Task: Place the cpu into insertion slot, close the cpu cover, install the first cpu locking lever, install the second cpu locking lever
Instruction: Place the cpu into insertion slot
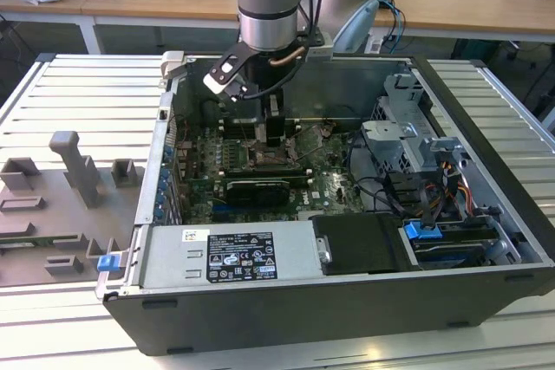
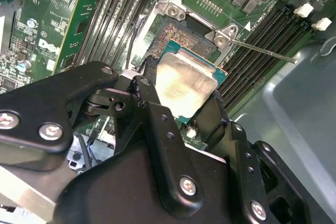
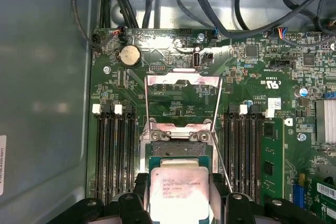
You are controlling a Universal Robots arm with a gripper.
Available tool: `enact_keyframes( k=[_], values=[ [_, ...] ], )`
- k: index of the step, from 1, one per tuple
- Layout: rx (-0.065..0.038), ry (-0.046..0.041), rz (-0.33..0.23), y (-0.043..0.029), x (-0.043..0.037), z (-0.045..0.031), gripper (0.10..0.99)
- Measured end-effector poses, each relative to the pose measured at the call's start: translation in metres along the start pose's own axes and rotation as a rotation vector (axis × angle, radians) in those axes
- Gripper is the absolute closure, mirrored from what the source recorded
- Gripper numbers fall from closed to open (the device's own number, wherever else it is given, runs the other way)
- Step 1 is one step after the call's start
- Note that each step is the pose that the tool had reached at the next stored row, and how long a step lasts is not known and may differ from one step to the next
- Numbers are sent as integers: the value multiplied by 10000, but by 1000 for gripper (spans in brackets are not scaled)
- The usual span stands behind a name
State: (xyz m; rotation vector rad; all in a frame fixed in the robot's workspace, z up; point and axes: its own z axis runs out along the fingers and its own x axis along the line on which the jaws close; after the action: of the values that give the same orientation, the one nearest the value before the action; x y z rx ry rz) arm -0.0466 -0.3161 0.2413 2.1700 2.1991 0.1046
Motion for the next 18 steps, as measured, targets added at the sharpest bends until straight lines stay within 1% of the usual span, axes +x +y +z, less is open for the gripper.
enact_keyframes(
  k=[3, 5, 8, 10, 11, 13, 15, 17, 18],
  values=[
    [8, 2, 0, -1, 0, 12, 545],
    [17, 0, 0, -4, -1, 50, 545],
    [24, -2, 18, -12, -2, 143, 545],
    [24, -10, 104, -14, -3, 165, 545],
    [23, -19, 153, -16, -4, 194, 545],
    [23, -47, 157, -18, -5, 222, 545],
    [23, -120, 154, -21, -5, 247, 545],
    [24, -259, 152, -22, -5, 262, 545],
    [25, -288, 163, -22, -5, 272, 545]
  ],
)
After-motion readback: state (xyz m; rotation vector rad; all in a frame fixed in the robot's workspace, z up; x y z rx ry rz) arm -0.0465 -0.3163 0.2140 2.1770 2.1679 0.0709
